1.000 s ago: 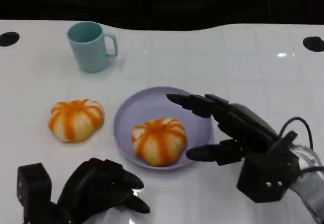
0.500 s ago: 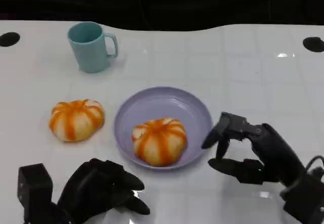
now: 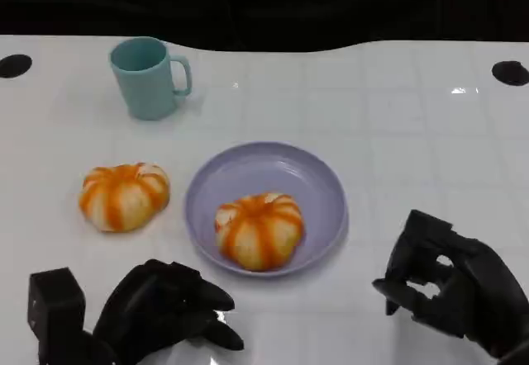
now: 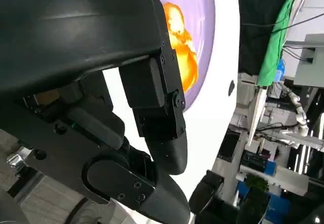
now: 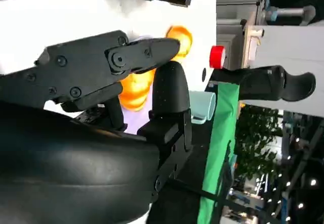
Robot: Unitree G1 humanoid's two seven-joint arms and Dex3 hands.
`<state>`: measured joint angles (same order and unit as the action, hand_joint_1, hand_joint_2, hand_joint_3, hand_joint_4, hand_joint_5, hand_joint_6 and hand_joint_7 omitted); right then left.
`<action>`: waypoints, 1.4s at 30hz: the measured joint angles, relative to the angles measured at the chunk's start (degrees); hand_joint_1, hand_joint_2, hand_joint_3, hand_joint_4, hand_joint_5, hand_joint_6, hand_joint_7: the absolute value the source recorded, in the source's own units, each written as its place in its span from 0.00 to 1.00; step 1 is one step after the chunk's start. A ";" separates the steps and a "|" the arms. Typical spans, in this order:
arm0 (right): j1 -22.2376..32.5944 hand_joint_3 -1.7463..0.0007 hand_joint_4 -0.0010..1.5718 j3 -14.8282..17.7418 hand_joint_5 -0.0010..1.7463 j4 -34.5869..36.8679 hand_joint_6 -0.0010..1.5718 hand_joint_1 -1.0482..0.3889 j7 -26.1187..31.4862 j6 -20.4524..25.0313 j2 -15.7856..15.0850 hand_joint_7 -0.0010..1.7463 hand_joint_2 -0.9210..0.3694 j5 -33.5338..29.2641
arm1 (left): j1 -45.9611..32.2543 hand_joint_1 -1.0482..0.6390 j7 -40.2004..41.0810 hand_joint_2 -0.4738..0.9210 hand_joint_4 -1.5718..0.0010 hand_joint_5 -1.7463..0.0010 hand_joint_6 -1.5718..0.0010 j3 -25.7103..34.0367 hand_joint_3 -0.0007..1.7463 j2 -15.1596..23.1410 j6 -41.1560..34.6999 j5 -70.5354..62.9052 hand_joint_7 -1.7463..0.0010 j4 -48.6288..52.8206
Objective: Grasp the bread from the table and place it into the plate.
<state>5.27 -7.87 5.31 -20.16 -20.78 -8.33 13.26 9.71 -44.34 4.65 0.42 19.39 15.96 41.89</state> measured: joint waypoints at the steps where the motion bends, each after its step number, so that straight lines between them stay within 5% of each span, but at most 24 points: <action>1: 0.74 0.89 0.48 0.11 1.00 -0.88 0.37 0.56 0.00 1.06 0.45 1.00 0.05 0.49 | 0.04 0.00 0.00 0.87 0.00 0.88 0.00 0.02 0.00 0.00 0.01 0.00 0.99 0.02; 3: 2.28 0.89 0.48 0.45 1.00 -2.49 0.37 0.57 -0.17 3.02 1.25 1.00 0.06 1.48 | 0.07 0.00 0.00 0.87 0.00 0.88 0.00 0.02 0.00 -0.02 -0.01 0.01 0.99 0.02; 5: 3.22 0.65 0.47 0.98 1.00 -3.29 0.37 0.56 -0.40 4.49 1.48 1.00 0.23 1.83 | 0.08 0.00 0.00 0.86 0.00 0.89 0.00 0.02 0.00 -0.05 -0.07 0.01 0.99 0.02; 7: 4.46 0.53 0.47 1.48 1.00 -4.48 0.37 0.54 -0.31 5.43 1.67 1.00 0.32 2.11 | 0.07 0.00 0.00 0.86 0.00 0.89 0.00 0.03 0.00 -0.08 -0.11 0.04 0.99 0.02; 13: 6.33 0.49 0.48 2.07 1.00 -5.28 0.38 0.55 -0.33 6.34 2.80 1.00 0.35 2.02 | 0.11 0.00 -0.06 0.86 0.00 0.89 0.00 0.05 0.00 -0.16 -0.29 0.18 0.99 0.09; 18: 6.03 0.52 0.47 2.25 1.00 -4.42 0.37 0.54 -1.80 6.34 3.48 1.00 0.33 2.31 | 0.13 0.00 -0.32 0.87 0.00 0.89 0.00 0.05 0.00 -0.14 -0.28 0.51 0.99 0.19; 21: 5.53 0.78 0.50 2.58 1.00 -3.66 0.39 0.45 -2.57 6.34 3.50 1.00 0.11 2.32 | 0.13 0.00 -0.31 0.87 0.00 0.88 0.00 0.05 0.00 -0.10 -0.26 0.51 0.99 0.19; 23: 5.30 0.86 0.51 3.05 1.00 -3.24 0.40 0.38 -2.94 6.34 3.49 1.00 0.02 2.28 | 0.13 0.00 -0.30 0.87 0.00 0.88 0.00 0.04 0.00 -0.10 -0.26 0.50 0.99 0.19; 42: 3.67 0.83 0.52 3.83 1.00 3.45 0.39 0.36 -4.25 3.50 4.19 1.00 0.00 -0.90 | 0.73 0.00 -0.31 0.87 0.00 0.90 0.01 0.17 0.00 0.14 1.02 0.59 1.00 1.76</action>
<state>8.93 -4.04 8.76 -24.42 -17.27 -4.15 12.36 10.44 -44.65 4.82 0.56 20.41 16.56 43.65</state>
